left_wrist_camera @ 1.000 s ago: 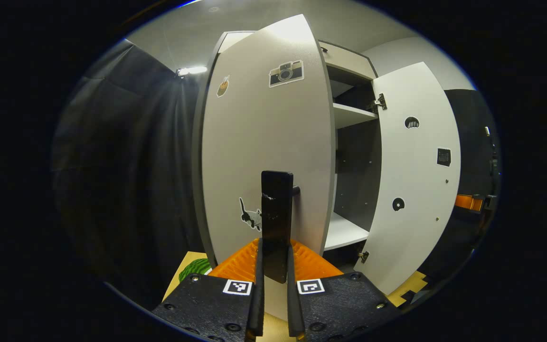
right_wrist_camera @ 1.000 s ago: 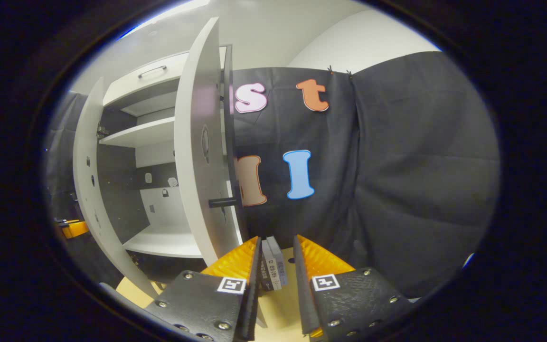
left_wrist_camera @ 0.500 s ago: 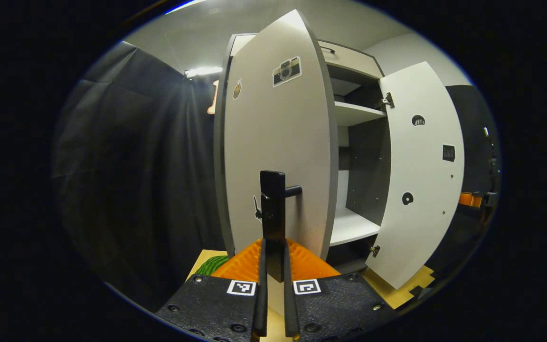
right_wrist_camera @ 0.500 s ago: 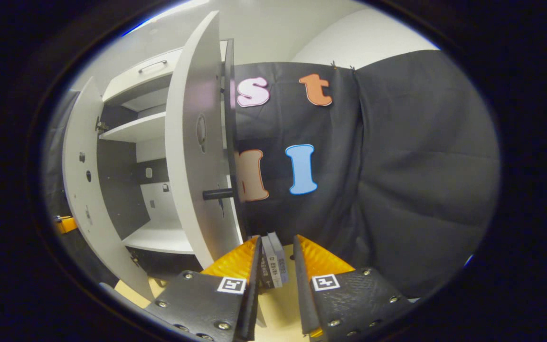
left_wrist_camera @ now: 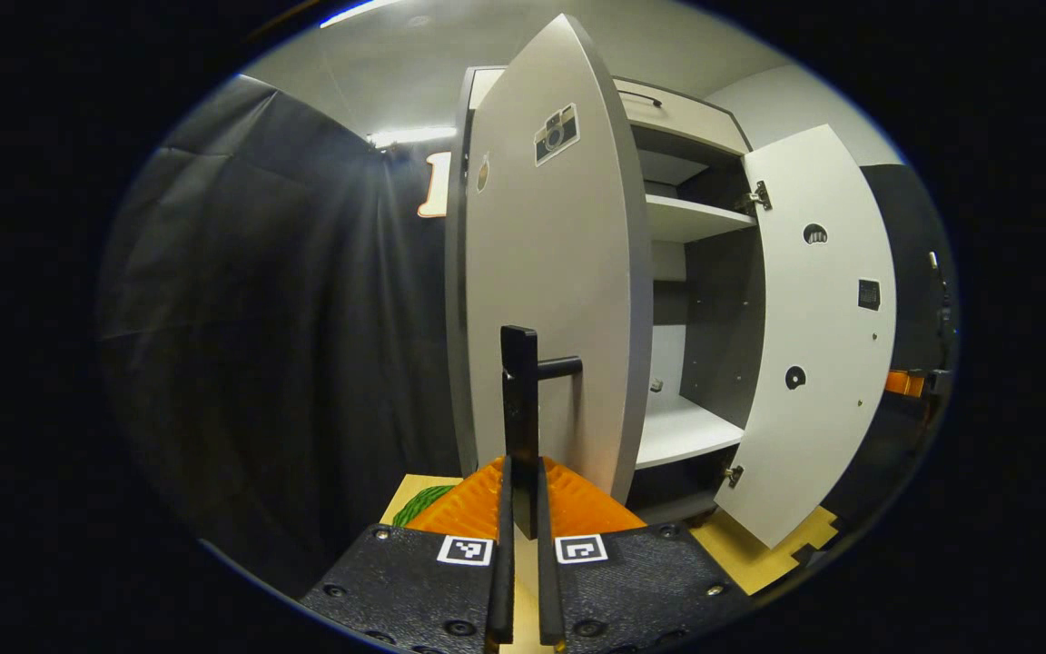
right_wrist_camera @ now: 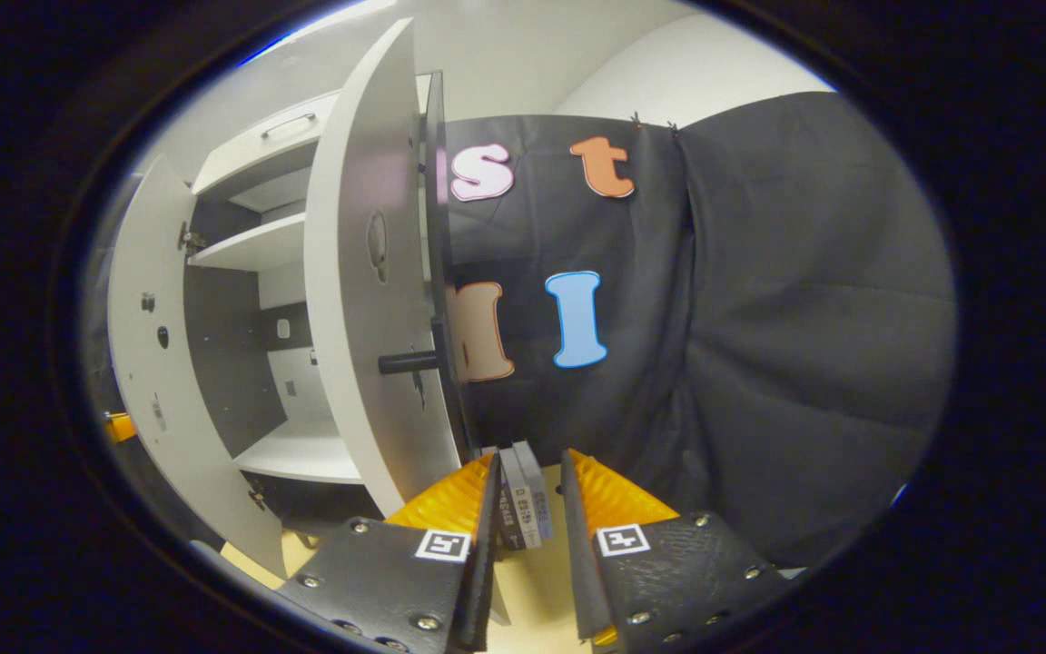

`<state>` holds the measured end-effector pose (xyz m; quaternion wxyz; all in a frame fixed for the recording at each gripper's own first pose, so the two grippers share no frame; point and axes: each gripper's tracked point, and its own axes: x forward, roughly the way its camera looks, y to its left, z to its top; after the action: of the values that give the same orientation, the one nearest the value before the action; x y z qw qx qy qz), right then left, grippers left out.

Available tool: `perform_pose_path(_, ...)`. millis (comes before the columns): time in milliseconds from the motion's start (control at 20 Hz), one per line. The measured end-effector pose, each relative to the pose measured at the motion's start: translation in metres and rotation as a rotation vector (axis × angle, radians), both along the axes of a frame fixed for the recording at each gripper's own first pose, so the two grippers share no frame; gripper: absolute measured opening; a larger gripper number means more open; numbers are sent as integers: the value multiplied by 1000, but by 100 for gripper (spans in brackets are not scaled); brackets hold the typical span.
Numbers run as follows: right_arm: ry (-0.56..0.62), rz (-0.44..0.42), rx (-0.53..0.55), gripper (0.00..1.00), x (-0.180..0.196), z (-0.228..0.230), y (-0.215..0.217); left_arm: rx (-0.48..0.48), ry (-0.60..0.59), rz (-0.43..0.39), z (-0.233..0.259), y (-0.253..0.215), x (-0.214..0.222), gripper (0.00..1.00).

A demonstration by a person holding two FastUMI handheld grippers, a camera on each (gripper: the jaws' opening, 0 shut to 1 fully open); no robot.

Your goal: Open the right door of the double-door shoe cabinet with the right hand, and open the left door with the left hand.

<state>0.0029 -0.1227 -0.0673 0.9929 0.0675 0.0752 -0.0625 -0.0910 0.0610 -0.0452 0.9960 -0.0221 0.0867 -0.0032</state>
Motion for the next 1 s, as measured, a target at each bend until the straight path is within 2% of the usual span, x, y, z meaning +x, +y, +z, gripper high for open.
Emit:
perform_pose_path(50, 0, 1, -2, 29, 1, 0, 0, 3, -2, 6, 0, 4, -1, 11)
perform_pose_path(100, 2, 1, -3, 36, 1, -1, 0, 10, -2, 14, -1, 8, -2, 11)
perform_pose_path(200, 3, -2, -2, 36, 2, -1, -1, 29, 3, 40, -2, 21, -5, 11)
perform_pose_path(250, 2, -3, 1, 29, 2, -2, -1, 32, 7, 65, -2, 29, -6, 10)
perform_pose_path(300, 1, -3, 6, 29, 2, -1, -2, 32, 12, 84, -3, 36, -7, 10)
perform_pose_path(350, 0, -1, 13, 36, 2, -2, -1, 33, 16, 108, -3, 44, -8, 10)
perform_pose_path(450, 2, 2, 26, 36, 2, -4, -1, 57, 17, 185, -5, 69, -10, 11)
perform_pose_path(500, 3, 3, 32, 36, 2, -4, -2, 64, 16, 217, -5, 84, -13, 6)
perform_pose_path(600, 7, 5, 42, 36, 3, -6, -2, -41, 3, 212, -2, 86, -16, 5)
perform_pose_path(650, 7, 5, 45, 29, 4, -7, -3, -104, -8, 198, 0, 82, -16, 7)
perform_pose_path(700, 7, -2, 44, 29, 4, -6, -4, -149, -12, 195, -3, 81, -13, 11)
perform_pose_path(750, 5, 0, 46, 36, 3, -7, -2, -180, -15, 195, -4, 82, -12, 9)
perform_pose_path(800, 3, 2, 52, 29, 3, -5, -2, -185, -17, 202, -7, 86, -13, 11)
perform_pose_path(850, 3, 1, 53, 38, 4, -5, -3, -176, -14, 199, -8, 85, -13, 11)
perform_pose_path(900, 3, 0, 46, 29, 3, -5, -4, -161, -13, 196, -8, 85, -14, 11)
perform_pose_path(950, 5, -2, 39, 38, 4, -6, -2, -141, -10, 192, -8, 85, -14, 11)
perform_pose_path(1000, 5, -4, 35, 38, 3, -6, -2, -122, -7, 192, -9, 86, -15, 11)
